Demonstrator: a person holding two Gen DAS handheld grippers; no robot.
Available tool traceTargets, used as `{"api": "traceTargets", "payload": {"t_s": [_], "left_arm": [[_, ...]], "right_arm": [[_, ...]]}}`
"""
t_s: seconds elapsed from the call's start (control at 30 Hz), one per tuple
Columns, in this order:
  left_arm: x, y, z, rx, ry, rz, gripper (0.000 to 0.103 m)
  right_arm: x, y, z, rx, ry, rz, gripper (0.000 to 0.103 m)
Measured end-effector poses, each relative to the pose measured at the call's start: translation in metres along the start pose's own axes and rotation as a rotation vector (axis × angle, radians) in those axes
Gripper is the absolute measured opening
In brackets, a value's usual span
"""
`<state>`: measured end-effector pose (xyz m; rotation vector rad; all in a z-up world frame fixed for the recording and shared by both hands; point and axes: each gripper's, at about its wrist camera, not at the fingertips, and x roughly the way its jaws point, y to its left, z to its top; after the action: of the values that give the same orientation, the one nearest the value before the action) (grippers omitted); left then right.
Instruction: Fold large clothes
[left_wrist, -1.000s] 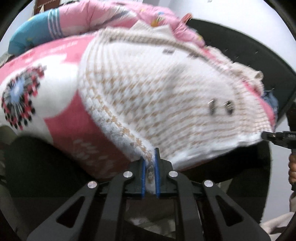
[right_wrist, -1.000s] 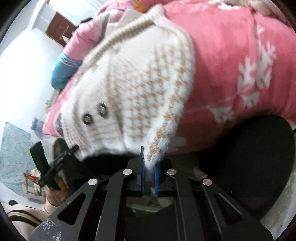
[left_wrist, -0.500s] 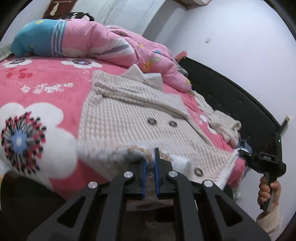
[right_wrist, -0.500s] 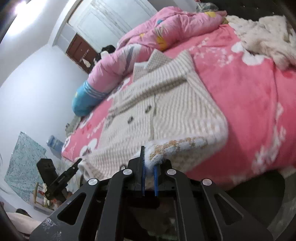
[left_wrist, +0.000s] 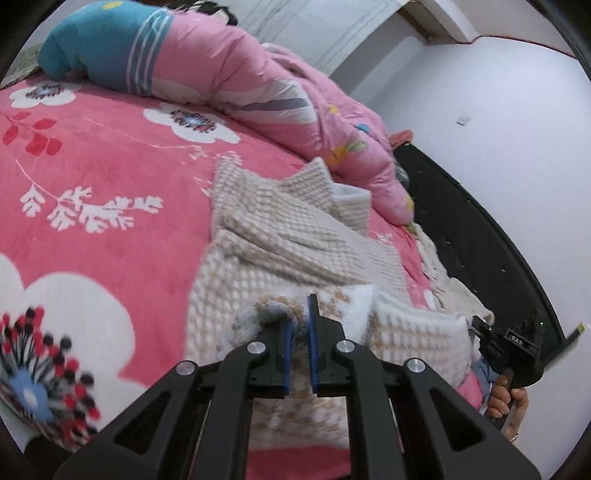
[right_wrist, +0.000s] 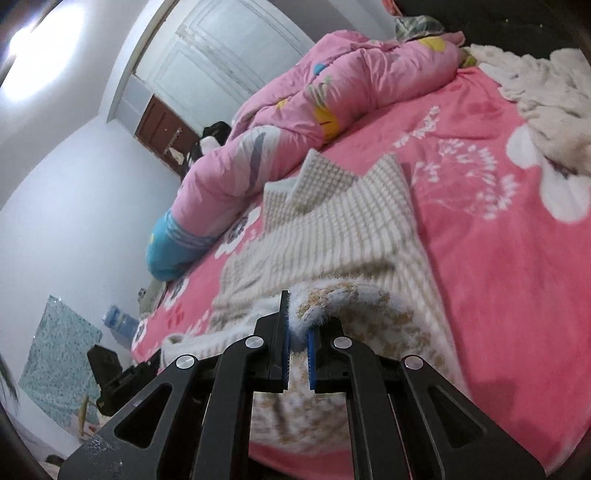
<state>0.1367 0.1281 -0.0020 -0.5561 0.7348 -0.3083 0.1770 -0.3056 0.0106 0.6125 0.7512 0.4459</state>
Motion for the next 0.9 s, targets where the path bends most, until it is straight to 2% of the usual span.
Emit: {"api": "traceTargets", "payload": {"t_s": [0.1, 0.2, 0.23, 0.27, 0.3, 0.33, 0.37, 0.4, 0.43, 0.5, 0.57, 0.63, 0.7, 0.77, 0.8, 0.87, 0.9], "left_arm": [[0.023, 0.016, 0.008, -0.037, 0.03, 0.024, 0.008], [0.046, 0.028, 0.012, -0.069, 0.068, 0.037, 0.011], [0.053, 0.032, 0.013, -0.078, 0.093, 0.027, 0.016], [0.057, 0.034, 0.015, -0.082, 0.109, 0.02, 0.028], [0.059, 0.035, 0.016, -0.087, 0.123, 0.019, 0.036], [0.055, 0.035, 0.018, -0.094, 0.114, 0.025, 0.05], [0.05, 0.035, 0.021, -0.093, 0.088, 0.036, 0.057], [0.042, 0.034, 0.024, -0.087, 0.058, 0.04, 0.059], [0.031, 0.033, 0.027, -0.075, 0.027, 0.037, 0.061], [0.011, 0.03, 0.032, -0.062, -0.026, 0.038, 0.061], [-0.004, 0.021, 0.032, -0.027, -0.063, 0.036, 0.061], [-0.015, 0.002, 0.023, 0.052, -0.085, 0.009, 0.061], [-0.015, -0.018, 0.009, 0.135, -0.061, -0.011, 0.061], [-0.004, -0.037, -0.013, 0.214, -0.006, -0.001, 0.061], [0.008, -0.043, -0.027, 0.242, 0.036, 0.026, 0.061], [0.034, -0.045, -0.044, 0.25, 0.113, 0.096, 0.061], [0.053, -0.042, -0.055, 0.265, 0.159, 0.176, 0.061]], "right_arm": [[0.035, -0.021, 0.009, 0.022, 0.034, -0.024, 0.006], [0.073, -0.047, 0.009, 0.051, 0.104, -0.072, 0.006], [0.083, -0.056, 0.008, 0.073, 0.132, -0.08, 0.007], [0.092, -0.065, 0.006, 0.101, 0.163, -0.08, 0.007], [0.094, -0.069, 0.005, 0.116, 0.177, -0.074, 0.008], [0.093, -0.069, 0.006, 0.121, 0.178, -0.067, 0.011], [0.086, -0.066, 0.008, 0.116, 0.17, -0.059, 0.025], [0.077, -0.061, 0.01, 0.105, 0.147, -0.065, 0.039], [0.065, -0.055, 0.011, 0.092, 0.112, -0.065, 0.061], [0.034, -0.037, 0.011, 0.027, 0.023, -0.13, 0.07], [0.005, -0.013, 0.006, -0.06, -0.035, -0.166, 0.07], [-0.01, 0.01, -0.006, -0.135, -0.055, -0.162, 0.07], [-0.013, 0.037, -0.03, -0.236, -0.019, -0.142, 0.069], [-0.001, 0.062, -0.057, -0.338, 0.049, -0.135, 0.061], [0.008, 0.07, -0.071, -0.38, 0.085, -0.14, 0.059], [0.033, 0.077, -0.094, -0.413, 0.167, -0.157, 0.042], [0.051, 0.074, -0.104, -0.405, 0.223, -0.174, 0.041]]}}
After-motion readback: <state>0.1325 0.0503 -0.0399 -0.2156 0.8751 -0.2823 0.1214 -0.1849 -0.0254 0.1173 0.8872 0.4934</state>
